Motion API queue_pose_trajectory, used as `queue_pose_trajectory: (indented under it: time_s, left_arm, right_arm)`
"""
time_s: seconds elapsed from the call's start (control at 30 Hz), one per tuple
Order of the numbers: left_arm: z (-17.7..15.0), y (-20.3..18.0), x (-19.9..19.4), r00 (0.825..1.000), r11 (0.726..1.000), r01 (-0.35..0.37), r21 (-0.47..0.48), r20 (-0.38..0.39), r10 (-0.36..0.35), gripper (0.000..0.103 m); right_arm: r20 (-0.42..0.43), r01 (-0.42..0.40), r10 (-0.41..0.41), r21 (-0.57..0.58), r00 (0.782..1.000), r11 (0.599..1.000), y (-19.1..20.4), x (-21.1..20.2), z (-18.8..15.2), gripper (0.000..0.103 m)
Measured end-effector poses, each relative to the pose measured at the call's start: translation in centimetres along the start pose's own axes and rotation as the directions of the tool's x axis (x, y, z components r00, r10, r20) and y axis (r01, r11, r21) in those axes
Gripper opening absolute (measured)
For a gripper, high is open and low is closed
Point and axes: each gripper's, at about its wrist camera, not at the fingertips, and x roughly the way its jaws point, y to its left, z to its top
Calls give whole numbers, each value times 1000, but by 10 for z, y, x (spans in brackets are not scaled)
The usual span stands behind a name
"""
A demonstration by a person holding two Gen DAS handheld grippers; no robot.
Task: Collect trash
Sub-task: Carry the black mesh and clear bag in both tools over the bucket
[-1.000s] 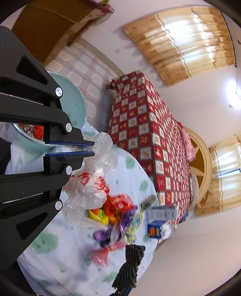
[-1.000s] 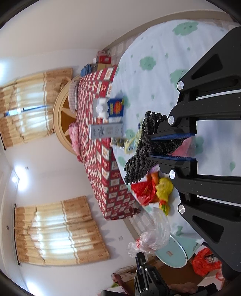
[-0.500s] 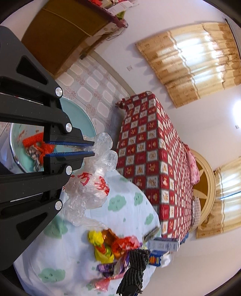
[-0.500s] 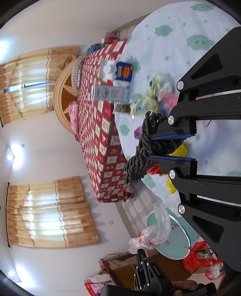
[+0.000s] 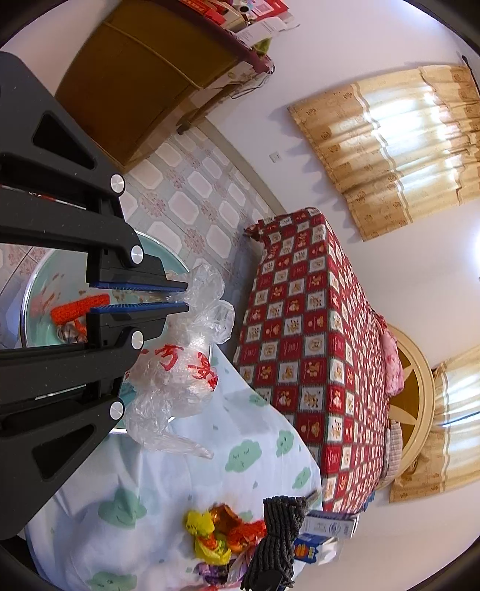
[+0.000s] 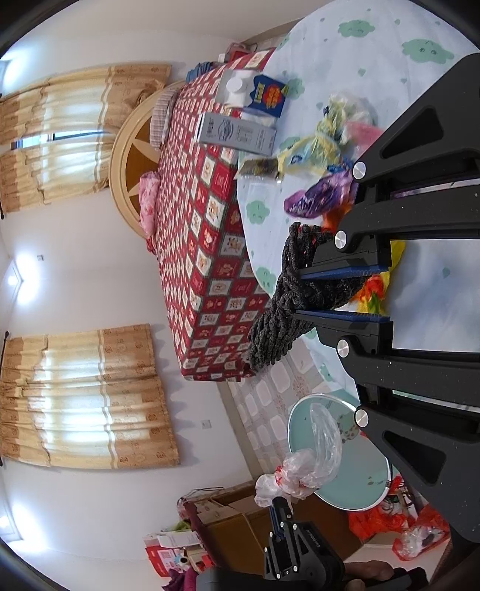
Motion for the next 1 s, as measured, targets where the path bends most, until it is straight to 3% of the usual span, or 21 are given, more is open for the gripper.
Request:
queue_pose_trajectory:
  time_s: [1.0]
  left_arm:
    - [-17, 43, 18, 997, 996, -60, -60, -49, 58, 6]
  right_arm:
    - [-48, -76, 72, -77, 996, 994, 46, 40, 7, 16]
